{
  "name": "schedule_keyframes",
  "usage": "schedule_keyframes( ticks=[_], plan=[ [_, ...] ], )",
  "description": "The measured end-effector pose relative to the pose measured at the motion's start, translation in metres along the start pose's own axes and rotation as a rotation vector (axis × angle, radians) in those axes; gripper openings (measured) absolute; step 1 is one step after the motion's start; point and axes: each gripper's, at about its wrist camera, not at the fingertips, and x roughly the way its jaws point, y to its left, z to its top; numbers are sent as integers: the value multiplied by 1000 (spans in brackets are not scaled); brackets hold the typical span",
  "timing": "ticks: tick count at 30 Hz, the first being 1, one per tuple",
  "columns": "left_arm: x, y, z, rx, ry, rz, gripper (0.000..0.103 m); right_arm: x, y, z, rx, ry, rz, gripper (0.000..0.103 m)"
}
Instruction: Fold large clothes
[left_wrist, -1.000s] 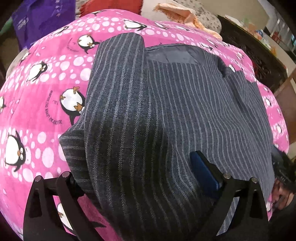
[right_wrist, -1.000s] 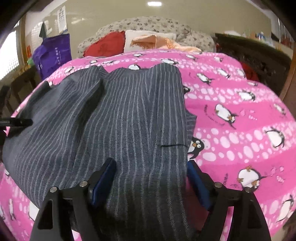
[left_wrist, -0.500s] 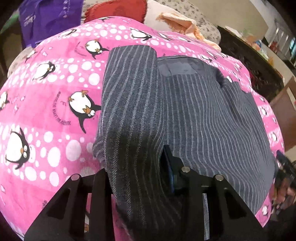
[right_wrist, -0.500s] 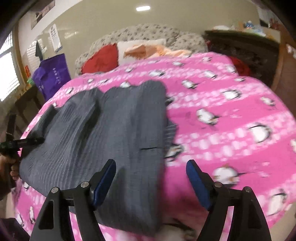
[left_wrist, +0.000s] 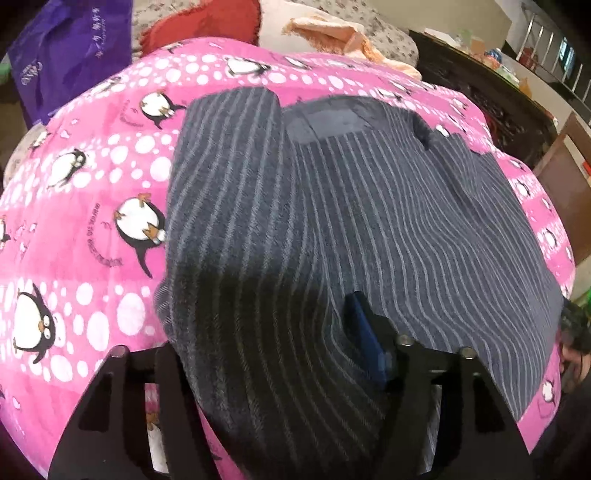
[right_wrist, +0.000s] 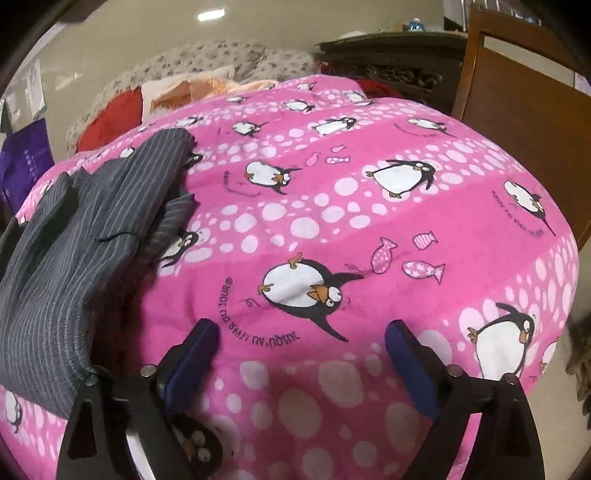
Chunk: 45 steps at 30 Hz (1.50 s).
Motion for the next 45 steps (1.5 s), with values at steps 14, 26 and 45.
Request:
schedule_keyframes(
  ticks=[14,26,45],
  plan=[
    [-59,-60,55,86,21,-392,13,0,5,2,7,30,-16,94],
    [12,-159,150,-332,52,-461,11,-20,-12,-11,23,85,53,94],
    [75,-273,103,-232,57,-297,78,-49,-38,-31,28,126,50,93]
  ],
)
